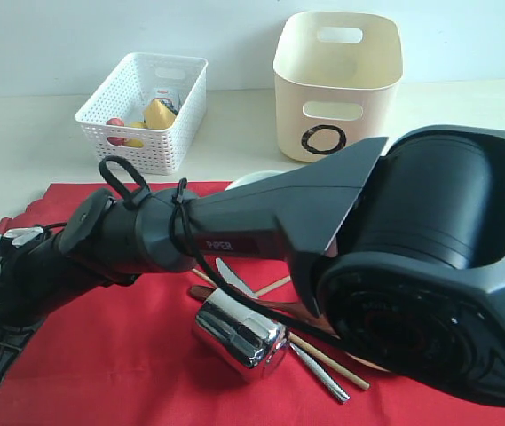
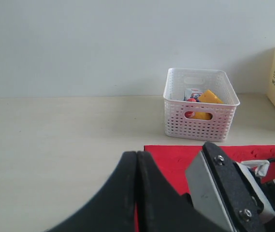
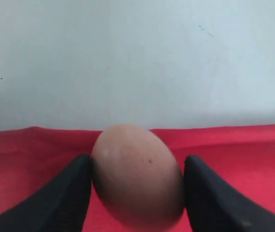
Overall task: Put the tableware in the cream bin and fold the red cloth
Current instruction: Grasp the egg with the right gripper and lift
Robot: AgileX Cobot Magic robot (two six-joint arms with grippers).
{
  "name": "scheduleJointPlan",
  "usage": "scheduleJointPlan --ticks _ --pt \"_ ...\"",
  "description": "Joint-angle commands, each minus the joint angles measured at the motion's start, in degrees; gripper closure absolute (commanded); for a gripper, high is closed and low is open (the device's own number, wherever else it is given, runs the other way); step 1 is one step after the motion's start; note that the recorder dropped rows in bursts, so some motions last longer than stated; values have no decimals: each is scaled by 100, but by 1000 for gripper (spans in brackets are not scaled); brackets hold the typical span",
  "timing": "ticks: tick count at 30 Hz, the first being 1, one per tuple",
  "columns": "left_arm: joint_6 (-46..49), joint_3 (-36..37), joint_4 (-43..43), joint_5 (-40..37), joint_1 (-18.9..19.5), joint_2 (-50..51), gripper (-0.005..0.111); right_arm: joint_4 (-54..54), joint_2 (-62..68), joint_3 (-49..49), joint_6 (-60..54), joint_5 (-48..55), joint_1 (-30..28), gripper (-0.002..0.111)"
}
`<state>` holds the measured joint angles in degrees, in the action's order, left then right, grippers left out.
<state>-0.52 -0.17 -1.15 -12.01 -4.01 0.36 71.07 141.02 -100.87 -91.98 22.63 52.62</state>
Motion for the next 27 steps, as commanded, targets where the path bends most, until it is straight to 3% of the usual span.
scheduleJointPlan --ticks 1,6,19,27 --pt "16 17 -8 12 5 -36 107 53 -35 -21 57 -29 -1 91" --pt "16 17 -8 12 5 -36 107 42 -186 -21 113 -29 -1 108" --pt "16 17 -8 12 5 -36 107 -303 -701 -21 785 -57 -380 108" --pt "16 17 -8 12 5 -36 107 -312 -864 -21 1427 -899 -920 108"
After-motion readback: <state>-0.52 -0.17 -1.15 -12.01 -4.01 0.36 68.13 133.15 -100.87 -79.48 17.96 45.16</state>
